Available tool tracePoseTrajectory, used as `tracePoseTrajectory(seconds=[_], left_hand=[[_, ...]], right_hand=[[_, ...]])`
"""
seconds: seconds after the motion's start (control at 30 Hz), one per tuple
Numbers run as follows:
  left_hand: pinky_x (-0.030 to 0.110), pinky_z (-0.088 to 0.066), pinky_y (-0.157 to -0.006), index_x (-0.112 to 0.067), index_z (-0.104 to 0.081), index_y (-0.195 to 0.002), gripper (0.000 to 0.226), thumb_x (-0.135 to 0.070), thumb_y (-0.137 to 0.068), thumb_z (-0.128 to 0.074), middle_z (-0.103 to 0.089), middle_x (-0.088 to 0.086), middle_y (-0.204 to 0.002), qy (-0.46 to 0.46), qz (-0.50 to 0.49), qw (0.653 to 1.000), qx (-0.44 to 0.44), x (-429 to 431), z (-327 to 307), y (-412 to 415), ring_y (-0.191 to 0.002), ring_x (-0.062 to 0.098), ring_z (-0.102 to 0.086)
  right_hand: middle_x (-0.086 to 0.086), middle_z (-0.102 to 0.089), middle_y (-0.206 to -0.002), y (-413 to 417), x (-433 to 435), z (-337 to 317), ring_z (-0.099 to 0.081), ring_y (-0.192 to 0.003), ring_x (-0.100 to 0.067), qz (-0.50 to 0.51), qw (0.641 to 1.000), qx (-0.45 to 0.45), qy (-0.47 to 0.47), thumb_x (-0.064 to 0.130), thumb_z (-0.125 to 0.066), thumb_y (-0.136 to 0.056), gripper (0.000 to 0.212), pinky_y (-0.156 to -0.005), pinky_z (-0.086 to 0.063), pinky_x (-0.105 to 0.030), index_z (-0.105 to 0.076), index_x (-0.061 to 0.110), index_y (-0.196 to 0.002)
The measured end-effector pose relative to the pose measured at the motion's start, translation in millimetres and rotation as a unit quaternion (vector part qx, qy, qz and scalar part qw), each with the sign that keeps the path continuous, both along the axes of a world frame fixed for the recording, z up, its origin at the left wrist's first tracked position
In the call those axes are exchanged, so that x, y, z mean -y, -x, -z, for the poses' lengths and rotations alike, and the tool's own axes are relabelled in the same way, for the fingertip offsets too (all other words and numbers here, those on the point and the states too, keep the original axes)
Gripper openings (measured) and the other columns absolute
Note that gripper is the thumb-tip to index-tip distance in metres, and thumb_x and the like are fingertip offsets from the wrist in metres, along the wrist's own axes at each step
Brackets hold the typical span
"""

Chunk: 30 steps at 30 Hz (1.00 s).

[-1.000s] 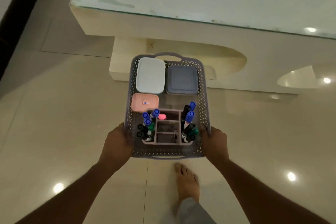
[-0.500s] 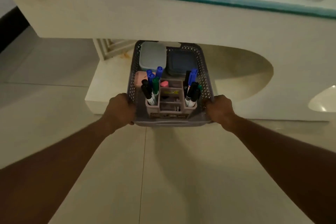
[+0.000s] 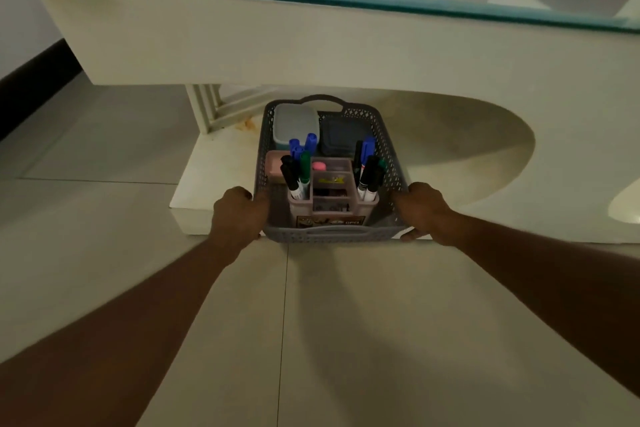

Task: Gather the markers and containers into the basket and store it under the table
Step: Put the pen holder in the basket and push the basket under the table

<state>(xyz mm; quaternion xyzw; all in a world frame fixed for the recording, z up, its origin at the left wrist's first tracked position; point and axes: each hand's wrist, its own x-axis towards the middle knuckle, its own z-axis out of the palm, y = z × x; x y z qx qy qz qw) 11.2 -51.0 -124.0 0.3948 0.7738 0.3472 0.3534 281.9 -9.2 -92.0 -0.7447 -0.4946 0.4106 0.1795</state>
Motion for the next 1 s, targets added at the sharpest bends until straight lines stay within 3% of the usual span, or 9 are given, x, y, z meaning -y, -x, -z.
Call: tracePoseTrajectory(seconds=[0.07, 0.13, 0.2, 0.23, 0.3, 0.37, 0.57, 0.77, 1.0], left_hand=[[0.038, -0.056, -0.082, -0.010, -0.046, -0.137, 0.064, -0.056, -0.093, -0.048, -0.062, 0.003, -0.119, -0.070, 0.020, 0.997, -0.037, 17, 1, -1, -0.097, 0.025, -0.065], [0.026, -0.048, -0.085, -0.025, -0.029, -0.148, 0.069, -0.057, -0.090, -0.050, -0.053, -0.010, -0.132, -0.149, 0.102, 0.984, 0.008, 41, 1, -5, -0.107, 0.011, -0.057], [0.012, -0.041, -0.089, -0.046, -0.022, -0.143, 0.072, -0.053, -0.083, -0.061, -0.043, -0.033, -0.132, -0.166, 0.191, 0.967, 0.013, 58, 4, -8, -0.113, -0.008, -0.049], [0.012, -0.040, -0.094, -0.048, -0.023, -0.142, 0.075, -0.053, -0.081, -0.065, -0.041, -0.035, -0.134, -0.168, 0.220, 0.961, -0.026, 61, 9, -6, -0.117, -0.011, -0.046], [0.024, -0.042, -0.101, -0.035, -0.032, -0.145, 0.076, -0.054, -0.080, -0.066, -0.048, -0.016, -0.142, -0.181, 0.226, 0.950, -0.112, 57, 16, -3, -0.125, 0.004, -0.048], [0.027, -0.043, -0.098, -0.024, -0.042, -0.142, 0.068, -0.049, -0.083, -0.064, -0.056, -0.002, -0.137, -0.189, 0.213, 0.946, -0.153, 49, 18, -1, -0.123, 0.016, -0.053], [0.027, -0.043, -0.091, -0.019, -0.042, -0.141, 0.060, -0.042, -0.089, -0.061, -0.058, 0.005, -0.134, -0.173, 0.214, 0.942, -0.192, 23, 10, -2, -0.121, 0.023, -0.054], [0.032, -0.046, -0.085, -0.018, -0.038, -0.143, 0.051, -0.032, -0.096, -0.054, -0.058, 0.011, -0.135, -0.099, 0.193, 0.950, -0.225, -23, 3, 0, -0.115, 0.033, -0.057], [0.048, -0.050, -0.093, -0.027, -0.028, -0.145, 0.053, -0.036, -0.097, -0.049, -0.054, 0.017, -0.129, -0.051, 0.183, 0.941, -0.279, -57, 10, 13, -0.115, 0.037, -0.055]], right_hand=[[-0.013, -0.061, -0.106, -1, 12, -1, -0.066, -0.082, -0.028, -0.054, 0.997, 0.031, -0.054, 0.030, -0.054, -0.094, 0.031, -0.057, -0.062, -0.040, -0.047, 0.009, -0.115], [-0.010, -0.059, -0.111, -7, 30, -3, -0.062, -0.081, -0.022, -0.151, 0.976, 0.086, -0.129, 0.032, -0.052, -0.095, 0.043, -0.055, -0.053, -0.030, -0.037, 0.014, -0.131], [-0.006, -0.056, -0.119, -18, 49, -3, -0.059, -0.087, -0.020, -0.253, 0.943, 0.139, -0.169, 0.034, -0.052, -0.095, 0.059, -0.070, -0.049, -0.029, -0.025, 0.021, -0.145], [-0.006, -0.053, -0.127, -23, 55, -2, -0.059, -0.095, -0.021, -0.287, 0.928, 0.165, -0.172, 0.038, -0.052, -0.095, 0.061, -0.079, -0.050, -0.032, -0.023, 0.024, -0.147], [-0.006, -0.043, -0.143, -34, 58, 4, -0.058, -0.111, -0.024, -0.335, 0.903, 0.221, -0.157, 0.047, -0.047, -0.096, 0.058, -0.090, -0.052, -0.039, -0.027, 0.025, -0.146], [-0.006, -0.037, -0.147, -38, 53, 9, -0.056, -0.116, -0.026, -0.357, 0.885, 0.257, -0.152, 0.049, -0.038, -0.099, 0.052, -0.091, -0.052, -0.042, -0.033, 0.021, -0.142], [-0.007, -0.040, -0.139, -30, 16, 10, -0.055, -0.112, -0.028, -0.347, 0.883, 0.282, -0.146, 0.041, -0.037, -0.102, 0.046, -0.084, -0.050, -0.037, -0.037, 0.016, -0.141], [-0.011, -0.040, -0.141, -12, -36, 7, -0.054, -0.112, -0.028, -0.321, 0.889, 0.310, -0.108, 0.036, -0.036, -0.102, 0.048, -0.093, -0.052, -0.044, -0.032, 0.016, -0.146], [-0.011, -0.047, -0.140, -4, -66, 22, -0.055, -0.114, -0.029, -0.304, 0.899, 0.296, -0.110, 0.033, -0.040, -0.100, 0.045, -0.095, -0.051, -0.047, -0.034, 0.018, -0.142]])
